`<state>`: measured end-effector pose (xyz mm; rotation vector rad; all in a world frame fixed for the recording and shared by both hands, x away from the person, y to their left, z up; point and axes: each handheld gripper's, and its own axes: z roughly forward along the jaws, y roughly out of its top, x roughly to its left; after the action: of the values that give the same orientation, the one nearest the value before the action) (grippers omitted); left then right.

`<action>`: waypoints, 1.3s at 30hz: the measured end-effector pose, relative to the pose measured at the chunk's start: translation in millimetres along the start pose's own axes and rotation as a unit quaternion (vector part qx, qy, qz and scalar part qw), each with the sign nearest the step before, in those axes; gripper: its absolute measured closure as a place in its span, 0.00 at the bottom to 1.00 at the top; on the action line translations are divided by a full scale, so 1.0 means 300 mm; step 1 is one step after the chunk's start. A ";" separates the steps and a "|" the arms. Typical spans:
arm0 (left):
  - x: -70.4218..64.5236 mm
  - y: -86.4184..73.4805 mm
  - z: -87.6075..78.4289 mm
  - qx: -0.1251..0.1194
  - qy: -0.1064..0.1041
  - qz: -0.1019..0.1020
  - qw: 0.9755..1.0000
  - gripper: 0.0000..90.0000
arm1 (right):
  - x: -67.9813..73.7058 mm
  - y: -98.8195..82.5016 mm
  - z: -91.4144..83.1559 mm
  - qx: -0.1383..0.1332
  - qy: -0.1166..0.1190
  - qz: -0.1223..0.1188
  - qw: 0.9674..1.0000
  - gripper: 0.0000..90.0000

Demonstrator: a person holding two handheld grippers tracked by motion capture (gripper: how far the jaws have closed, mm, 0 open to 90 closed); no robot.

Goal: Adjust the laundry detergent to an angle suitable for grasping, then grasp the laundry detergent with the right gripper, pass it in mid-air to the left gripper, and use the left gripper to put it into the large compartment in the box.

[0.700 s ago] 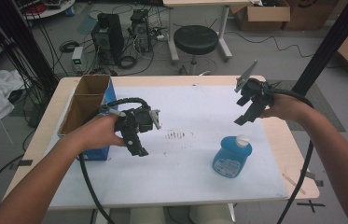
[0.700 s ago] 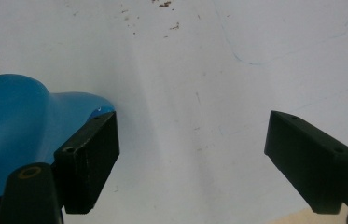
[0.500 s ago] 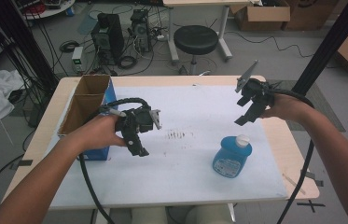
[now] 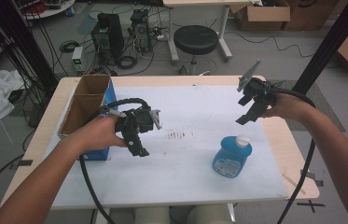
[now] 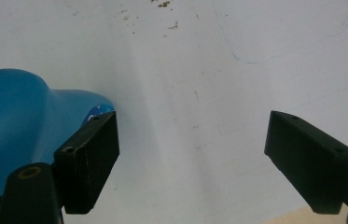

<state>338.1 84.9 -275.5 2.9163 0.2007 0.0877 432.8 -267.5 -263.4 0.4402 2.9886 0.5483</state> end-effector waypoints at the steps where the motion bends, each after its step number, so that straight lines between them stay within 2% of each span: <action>1: -0.001 -0.001 0.000 -0.002 0.001 -0.001 1.000 0.23 | -0.001 0.000 -0.001 -0.001 0.000 0.000 1.000 0.20; 15: -0.001 -0.006 0.005 -0.003 0.002 -0.007 1.000 0.23 | -0.002 0.005 0.006 0.003 0.002 -0.004 1.000 0.20; 24: -0.013 -0.013 0.006 -0.005 0.003 -0.013 1.000 0.23 | 0.005 -0.005 -0.005 0.002 -0.006 -0.003 1.000 0.19; 39: -0.013 -0.007 0.006 -0.003 0.008 -0.011 1.000 0.23 | 0.026 -0.074 -0.034 -0.007 -0.014 0.010 1.000 0.19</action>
<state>334.1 86.0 -277.8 2.9074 0.2347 0.1083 418.1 -288.4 -261.8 0.4739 2.9556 0.5603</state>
